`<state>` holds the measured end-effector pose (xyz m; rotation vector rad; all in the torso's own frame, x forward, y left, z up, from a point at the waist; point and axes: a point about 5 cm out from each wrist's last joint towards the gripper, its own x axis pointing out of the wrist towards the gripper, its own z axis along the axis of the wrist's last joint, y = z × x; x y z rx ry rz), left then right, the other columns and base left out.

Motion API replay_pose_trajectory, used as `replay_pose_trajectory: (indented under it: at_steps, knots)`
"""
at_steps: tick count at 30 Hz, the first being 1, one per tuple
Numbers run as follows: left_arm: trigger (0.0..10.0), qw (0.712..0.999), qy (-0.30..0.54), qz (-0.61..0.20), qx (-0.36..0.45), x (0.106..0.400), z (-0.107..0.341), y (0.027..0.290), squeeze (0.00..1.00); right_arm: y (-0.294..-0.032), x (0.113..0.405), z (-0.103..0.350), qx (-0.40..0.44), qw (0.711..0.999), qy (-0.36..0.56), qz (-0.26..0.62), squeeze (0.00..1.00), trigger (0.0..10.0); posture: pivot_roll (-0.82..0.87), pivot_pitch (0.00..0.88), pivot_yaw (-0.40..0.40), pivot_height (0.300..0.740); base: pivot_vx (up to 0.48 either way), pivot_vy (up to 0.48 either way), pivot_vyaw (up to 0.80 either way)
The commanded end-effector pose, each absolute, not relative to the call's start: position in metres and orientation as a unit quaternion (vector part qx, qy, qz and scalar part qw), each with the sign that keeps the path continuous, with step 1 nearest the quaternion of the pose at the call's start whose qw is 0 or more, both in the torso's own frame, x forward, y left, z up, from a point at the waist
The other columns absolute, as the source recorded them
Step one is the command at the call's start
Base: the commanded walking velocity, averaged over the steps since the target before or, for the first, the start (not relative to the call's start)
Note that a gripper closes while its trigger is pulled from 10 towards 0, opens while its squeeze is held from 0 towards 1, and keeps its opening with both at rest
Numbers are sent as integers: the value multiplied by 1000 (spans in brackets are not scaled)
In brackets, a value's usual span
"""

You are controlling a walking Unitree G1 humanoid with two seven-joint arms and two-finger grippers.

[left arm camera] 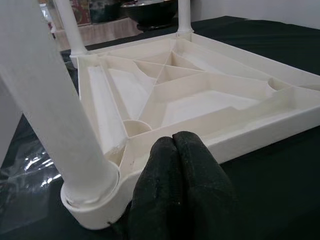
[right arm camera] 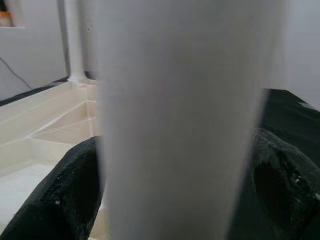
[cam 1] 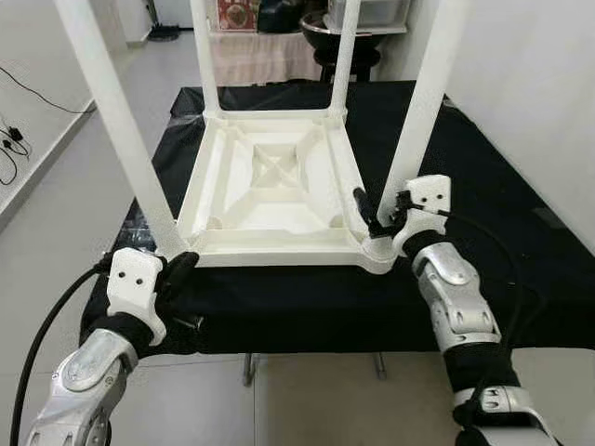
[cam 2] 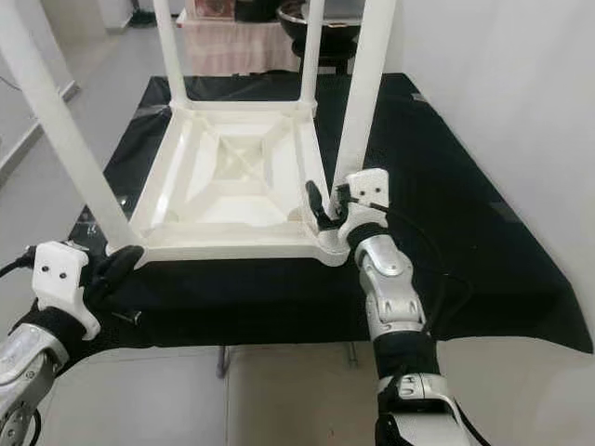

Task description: Building children table

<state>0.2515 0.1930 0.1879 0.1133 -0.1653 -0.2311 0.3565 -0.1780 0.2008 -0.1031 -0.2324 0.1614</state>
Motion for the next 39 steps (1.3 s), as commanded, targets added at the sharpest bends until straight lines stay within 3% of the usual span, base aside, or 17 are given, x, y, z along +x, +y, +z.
replay_pose_trajectory:
  at_steps: [1, 8, 14, 27, 39]
  knots:
    - [10000, 990, -67, -112, 57, 253, 182, 196, 0, -176, 350, 188, -48, 991, -93, 82, 0, 10000, 16, 137, -1, 740, 0, 0, 0]
    - [10000, 991, -68, -85, 76, 254, 181, 201, 0, -172, 314, 163, -44, 995, -65, 65, 0, 10000, 9, 124, 6, 740, 0, 0, 0]
    - [10000, 991, -82, -14, 109, 248, 183, 211, 0, -170, 291, 157, -41, 995, -55, 67, 0, 10000, -5, 123, 19, 740, 0, 0, 0]
    - [10000, 985, -88, 40, 146, 229, 177, 206, 0, -178, 295, 163, -52, 996, -51, 46, 0, 10000, 11, 118, 17, 740, 0, 0, 0]
    - [10000, 988, -86, 29, 129, 237, 176, 205, 0, -180, 300, 163, -51, 997, -47, 35, 0, 10000, 12, 112, 18, 740, 0, 0, 0]
